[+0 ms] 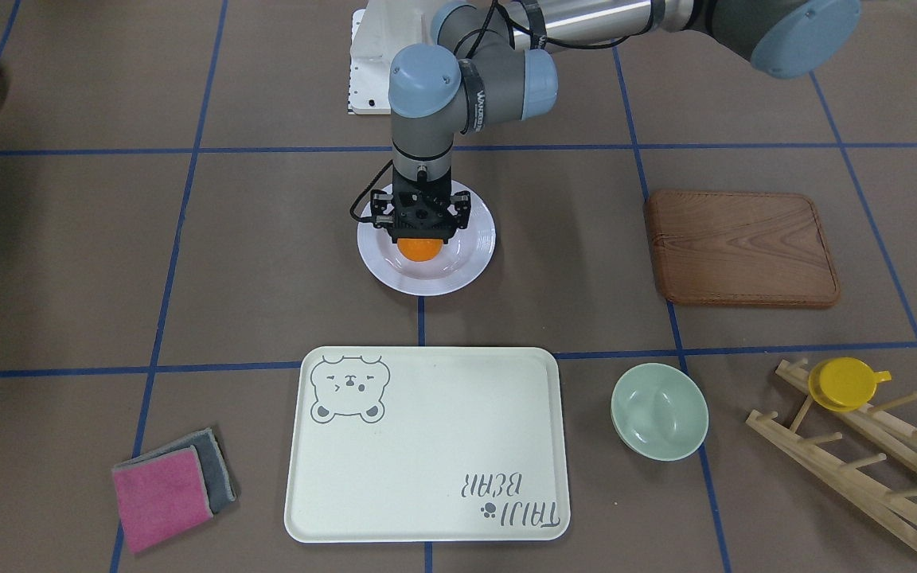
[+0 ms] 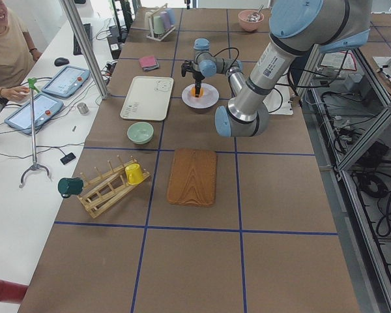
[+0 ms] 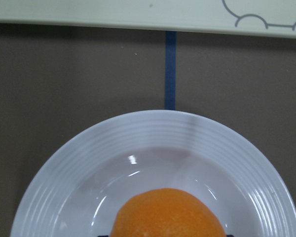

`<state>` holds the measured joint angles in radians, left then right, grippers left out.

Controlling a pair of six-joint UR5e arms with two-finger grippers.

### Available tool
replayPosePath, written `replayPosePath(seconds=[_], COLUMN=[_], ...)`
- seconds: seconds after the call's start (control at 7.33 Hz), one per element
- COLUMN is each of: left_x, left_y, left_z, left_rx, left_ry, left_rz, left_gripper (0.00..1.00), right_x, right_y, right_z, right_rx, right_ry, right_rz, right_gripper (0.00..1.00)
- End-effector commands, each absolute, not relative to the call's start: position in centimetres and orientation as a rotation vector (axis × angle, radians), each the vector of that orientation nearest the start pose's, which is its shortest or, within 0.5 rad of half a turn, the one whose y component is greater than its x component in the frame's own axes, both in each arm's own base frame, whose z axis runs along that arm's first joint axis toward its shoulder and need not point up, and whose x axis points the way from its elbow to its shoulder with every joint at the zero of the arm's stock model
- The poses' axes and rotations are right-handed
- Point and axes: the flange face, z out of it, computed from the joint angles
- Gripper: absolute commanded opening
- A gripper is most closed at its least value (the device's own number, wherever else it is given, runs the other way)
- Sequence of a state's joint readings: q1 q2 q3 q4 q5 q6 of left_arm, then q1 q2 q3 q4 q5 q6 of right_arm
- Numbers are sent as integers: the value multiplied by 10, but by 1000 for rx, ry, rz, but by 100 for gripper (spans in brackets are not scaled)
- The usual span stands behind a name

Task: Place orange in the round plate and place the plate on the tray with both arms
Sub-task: 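Carry the orange with the left gripper onto the white plate and release, then withdraw the left arm to rest while the right arm moves in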

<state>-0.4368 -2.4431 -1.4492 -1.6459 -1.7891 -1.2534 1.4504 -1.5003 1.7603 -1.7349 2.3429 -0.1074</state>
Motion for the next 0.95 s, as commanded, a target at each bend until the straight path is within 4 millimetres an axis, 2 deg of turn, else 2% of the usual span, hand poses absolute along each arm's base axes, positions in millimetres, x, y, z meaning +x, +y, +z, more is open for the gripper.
replayPosePath(seconds=[0.0, 0.14, 0.27, 0.41, 0.55, 0.68, 0.82], left_x=[630, 608, 563, 498, 434, 371, 308], left_y=[-416, -421, -430, -442, -452, -471, -498], left_z=[155, 136, 137, 152, 180, 217, 264], left_rx=[133, 154, 153, 174, 225, 257, 266], left_ry=[848, 883, 857, 818, 789, 765, 711], left_rz=[-19, -21, 10, 102, 181, 266, 360], left_gripper=[99, 99, 99, 100, 100, 100, 100], right_x=[0, 0, -2, -3, -12, -37, -69], right_y=[-519, -519, -518, -520, -527, -527, -534], right_z=[547, 543, 536, 525, 504, 478, 452], right_rx=[86, 93, 101, 112, 96, 88, 97], right_ry=[-775, -777, -806, -822, -835, -849, -880], right_rz=[-256, -259, -263, -253, -173, -124, -50], right_gripper=[100, 100, 100, 100, 100, 100, 100])
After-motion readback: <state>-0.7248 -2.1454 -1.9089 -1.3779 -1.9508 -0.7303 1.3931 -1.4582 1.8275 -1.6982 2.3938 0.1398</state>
